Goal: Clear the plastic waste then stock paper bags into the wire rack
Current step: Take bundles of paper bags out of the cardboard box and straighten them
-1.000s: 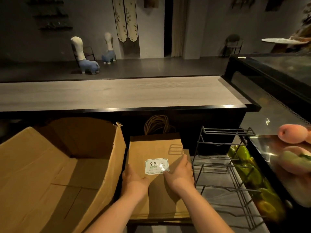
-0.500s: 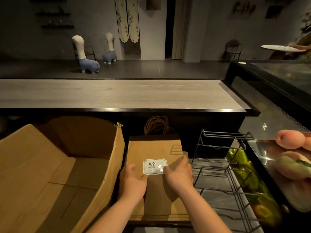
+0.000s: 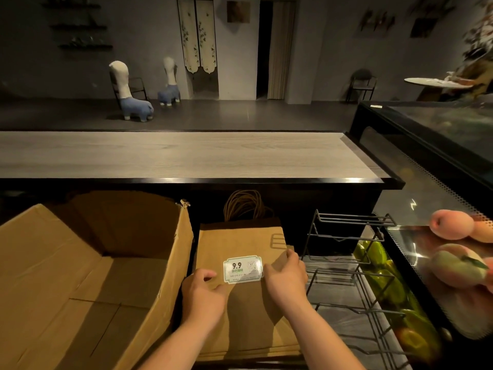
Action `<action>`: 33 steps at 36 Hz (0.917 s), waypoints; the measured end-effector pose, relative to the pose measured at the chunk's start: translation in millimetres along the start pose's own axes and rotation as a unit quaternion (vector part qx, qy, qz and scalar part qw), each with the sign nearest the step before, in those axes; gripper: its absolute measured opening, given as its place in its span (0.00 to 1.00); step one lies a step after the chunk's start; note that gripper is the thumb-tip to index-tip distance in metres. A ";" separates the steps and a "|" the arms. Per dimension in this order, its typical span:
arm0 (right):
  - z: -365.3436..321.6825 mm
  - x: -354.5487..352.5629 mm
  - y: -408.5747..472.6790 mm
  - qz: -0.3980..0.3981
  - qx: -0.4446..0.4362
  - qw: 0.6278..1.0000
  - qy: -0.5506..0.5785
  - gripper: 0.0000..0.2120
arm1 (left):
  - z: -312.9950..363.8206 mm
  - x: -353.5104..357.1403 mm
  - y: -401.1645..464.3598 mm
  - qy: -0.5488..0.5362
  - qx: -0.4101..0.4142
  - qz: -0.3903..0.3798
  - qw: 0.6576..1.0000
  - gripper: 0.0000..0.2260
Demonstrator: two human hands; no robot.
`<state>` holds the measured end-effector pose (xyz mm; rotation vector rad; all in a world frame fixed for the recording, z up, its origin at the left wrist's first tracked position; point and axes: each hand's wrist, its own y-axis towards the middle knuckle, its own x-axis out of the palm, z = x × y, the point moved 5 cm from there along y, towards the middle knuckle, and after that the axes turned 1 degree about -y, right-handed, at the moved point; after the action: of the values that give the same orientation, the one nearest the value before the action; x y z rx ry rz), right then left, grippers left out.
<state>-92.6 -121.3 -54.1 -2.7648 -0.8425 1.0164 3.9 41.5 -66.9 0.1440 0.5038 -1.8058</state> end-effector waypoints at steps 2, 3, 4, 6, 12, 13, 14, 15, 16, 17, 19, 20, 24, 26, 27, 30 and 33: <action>0.5 -2.7 1.0 0.008 -0.004 1.000 0.015 0.32 | 3.3 -2.8 -0.4 0.030 0.014 0.005 0.999 0.12; 0.2 -4.2 1.7 0.013 -0.007 1.000 0.023 0.31 | 4.4 -3.9 -0.3 0.039 0.021 0.006 0.999 0.12; 0.3 -5.8 2.3 0.017 -0.009 0.999 0.036 0.29 | 4.6 -4.9 0.0 0.049 0.028 0.007 0.998 0.13; 0.4 -9.7 3.8 0.024 -0.010 0.997 0.079 0.23 | 5.5 -8.0 -0.5 0.060 0.029 0.011 0.998 0.14; -0.3 -24.5 -2.4 0.005 0.006 0.985 0.171 0.23 | 9.8 -14.6 -8.9 0.031 0.018 0.016 0.999 0.17; -0.2 -25.6 -5.4 -0.011 0.011 0.985 0.173 0.24 | 9.4 -15.8 -10.9 0.023 0.011 0.016 1.000 0.19; -0.5 -27.3 -9.5 -0.028 0.015 0.985 0.170 0.24 | 9.6 -17.3 -13.4 0.008 0.003 0.014 1.000 0.22; 0.1 -30.2 -13.3 -0.038 0.019 0.985 0.167 0.23 | 9.6 -18.4 -15.3 -0.016 -0.007 0.007 1.000 0.26; -0.3 -34.8 -18.2 -0.042 0.020 0.985 0.167 0.20 | 10.2 -19.9 -17.7 -0.048 -0.019 0.000 0.999 0.30; -0.6 -39.9 -23.4 -0.044 0.020 0.984 0.173 0.15 | 10.0 -21.6 -19.6 -0.081 -0.038 -0.010 0.996 0.34; -1.3 -50.5 -35.1 -0.046 0.018 0.981 0.190 0.07 | 8.5 -23.7 -22.1 -0.120 -0.083 -0.039 0.989 0.37; -2.8 -55.2 -42.3 -0.049 0.014 0.980 0.194 0.05 | 7.1 -24.8 -22.2 -0.128 -0.100 -0.056 0.985 0.34; -9.9 -72.4 -73.2 -0.061 -0.022 0.978 0.198 0.05 | 8.5 -29.0 -30.3 -0.172 -0.131 -0.124 0.968 0.18; -9.9 -81.3 -86.2 -0.059 -0.042 0.977 0.202 0.07 | 12.1 -32.4 -39.8 -0.210 -0.137 -0.149 0.956 0.18; -10.2 -85.9 -92.8 -0.058 -0.053 0.975 0.209 0.08 | 13.5 -33.8 -43.9 -0.225 -0.128 -0.159 0.953 0.19; -9.4 -96.6 -111.4 -0.056 -0.067 0.958 0.274 0.13 | 18.5 -37.6 -50.7 -0.244 -0.087 -0.147 0.954 0.19; -17.5 -110.0 -127.0 -0.067 -0.090 0.924 0.365 0.18 | 32.6 -44.7 -51.6 -0.287 -0.043 -0.085 0.953 0.07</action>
<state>-210.7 -69.3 55.0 -2.8138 -0.9890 -0.1491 -26.2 78.8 -8.3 -0.4882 0.1788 -1.8793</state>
